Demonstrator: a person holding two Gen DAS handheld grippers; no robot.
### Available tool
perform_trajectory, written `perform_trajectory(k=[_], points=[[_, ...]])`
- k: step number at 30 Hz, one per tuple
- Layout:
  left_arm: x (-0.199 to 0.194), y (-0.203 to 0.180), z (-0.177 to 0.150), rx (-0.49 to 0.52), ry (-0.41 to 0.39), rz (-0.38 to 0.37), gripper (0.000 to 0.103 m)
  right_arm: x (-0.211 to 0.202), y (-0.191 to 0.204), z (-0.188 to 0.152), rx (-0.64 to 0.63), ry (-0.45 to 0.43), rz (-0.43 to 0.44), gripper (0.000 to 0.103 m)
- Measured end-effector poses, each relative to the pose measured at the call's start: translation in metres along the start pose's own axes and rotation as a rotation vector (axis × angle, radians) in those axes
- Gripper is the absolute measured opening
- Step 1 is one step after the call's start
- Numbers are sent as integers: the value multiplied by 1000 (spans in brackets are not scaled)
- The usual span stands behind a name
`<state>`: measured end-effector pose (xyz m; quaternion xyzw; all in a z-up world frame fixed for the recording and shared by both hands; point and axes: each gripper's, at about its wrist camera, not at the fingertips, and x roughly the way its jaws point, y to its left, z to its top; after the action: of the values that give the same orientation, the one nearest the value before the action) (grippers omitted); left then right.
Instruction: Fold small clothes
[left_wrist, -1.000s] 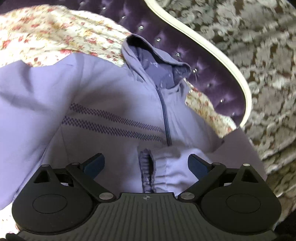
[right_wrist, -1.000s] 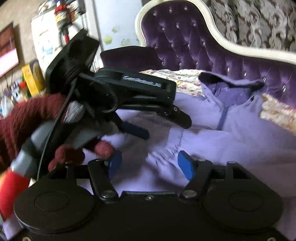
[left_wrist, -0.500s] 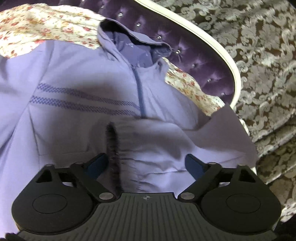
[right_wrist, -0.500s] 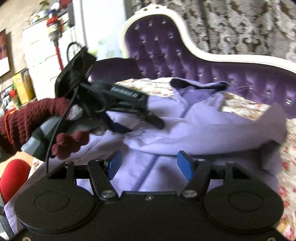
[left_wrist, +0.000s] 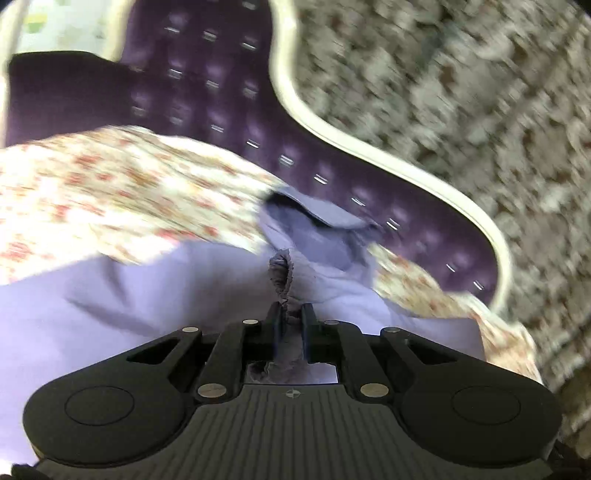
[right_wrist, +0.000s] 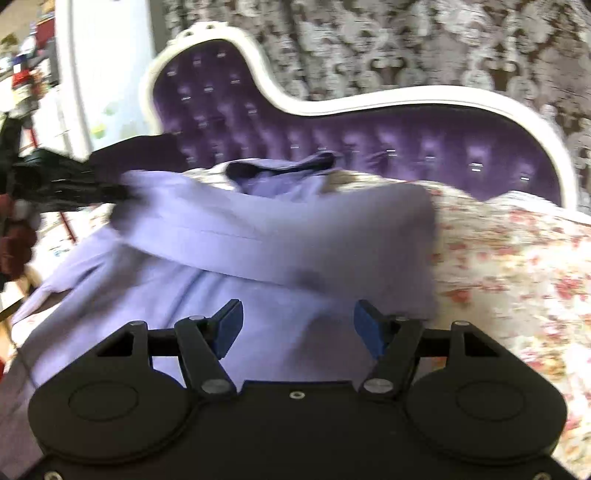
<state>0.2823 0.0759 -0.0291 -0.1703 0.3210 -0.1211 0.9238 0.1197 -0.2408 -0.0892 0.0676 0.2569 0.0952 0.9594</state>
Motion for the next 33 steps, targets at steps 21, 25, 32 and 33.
perform_trajectory(k=[21, 25, 32, 33], points=[[18, 37, -10, -46, 125, 7, 11, 66, -84, 2, 49, 192, -231, 48], [25, 44, -15, -40, 149, 22, 11, 43, -102, 19, 192, 103, -114, 54], [31, 51, -19, -62, 159, 30, 12, 93, -138, 69, 303, 91, -75, 52], [32, 52, -19, -64, 160, 30, 12, 107, -143, 74, 318, 109, -68, 50]])
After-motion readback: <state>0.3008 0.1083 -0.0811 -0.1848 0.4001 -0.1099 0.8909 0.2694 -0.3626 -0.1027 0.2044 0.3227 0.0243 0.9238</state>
